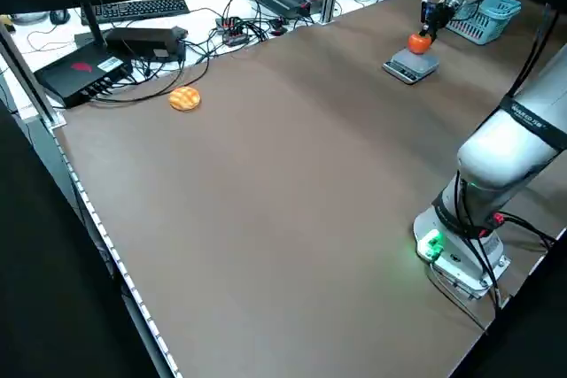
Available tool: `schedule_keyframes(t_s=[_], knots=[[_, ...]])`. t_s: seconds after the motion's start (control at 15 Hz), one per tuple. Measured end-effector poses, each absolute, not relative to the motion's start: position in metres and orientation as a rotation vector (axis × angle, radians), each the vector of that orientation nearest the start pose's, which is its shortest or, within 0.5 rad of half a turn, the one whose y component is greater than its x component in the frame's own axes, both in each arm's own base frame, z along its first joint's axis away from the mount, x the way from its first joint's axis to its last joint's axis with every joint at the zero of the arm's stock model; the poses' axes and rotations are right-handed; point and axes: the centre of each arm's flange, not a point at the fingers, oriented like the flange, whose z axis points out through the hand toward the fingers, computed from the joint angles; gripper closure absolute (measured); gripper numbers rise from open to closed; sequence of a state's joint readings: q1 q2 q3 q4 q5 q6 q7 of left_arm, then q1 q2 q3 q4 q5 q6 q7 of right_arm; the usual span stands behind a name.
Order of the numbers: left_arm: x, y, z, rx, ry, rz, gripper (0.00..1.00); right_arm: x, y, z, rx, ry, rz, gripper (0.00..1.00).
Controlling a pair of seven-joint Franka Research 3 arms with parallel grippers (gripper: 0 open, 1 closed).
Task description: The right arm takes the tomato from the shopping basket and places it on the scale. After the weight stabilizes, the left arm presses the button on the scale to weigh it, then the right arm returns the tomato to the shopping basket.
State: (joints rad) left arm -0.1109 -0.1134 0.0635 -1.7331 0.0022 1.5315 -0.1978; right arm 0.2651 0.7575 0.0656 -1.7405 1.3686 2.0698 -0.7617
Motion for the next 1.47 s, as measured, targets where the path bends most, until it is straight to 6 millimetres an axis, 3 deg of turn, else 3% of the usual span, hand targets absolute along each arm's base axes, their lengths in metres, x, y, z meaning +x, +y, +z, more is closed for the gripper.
schedule_keyframes(t_s=[0.13, 0.27, 0.73, 0.93, 1.13, 1.47], knots=[[0.512, -0.022, 0.605, -3.124, -0.234, 0.139, 0.00, 0.593, 0.254, 0.143, -2.035, -0.072, 0.139, 0.16], [0.512, -0.022, 0.605, -3.124, -0.234, 0.139, 0.00, 0.595, 0.256, 0.146, -2.026, -0.075, 0.135, 0.32], [0.512, -0.022, 0.605, -3.124, -0.234, 0.139, 0.00, 0.605, 0.247, 0.154, -2.046, -0.081, 0.106, 0.33], [0.512, -0.022, 0.605, -3.124, -0.234, 0.139, 0.00, 0.624, 0.227, 0.206, -2.171, -0.101, 0.128, 0.33], [0.512, -0.022, 0.605, -3.124, -0.234, 0.139, 0.00, 0.637, 0.208, 0.281, -2.331, -0.104, 0.125, 0.33], [0.512, -0.022, 0.605, -3.124, -0.234, 0.139, 0.00, 0.630, 0.153, 0.387, -2.598, -0.129, 0.146, 0.33]])
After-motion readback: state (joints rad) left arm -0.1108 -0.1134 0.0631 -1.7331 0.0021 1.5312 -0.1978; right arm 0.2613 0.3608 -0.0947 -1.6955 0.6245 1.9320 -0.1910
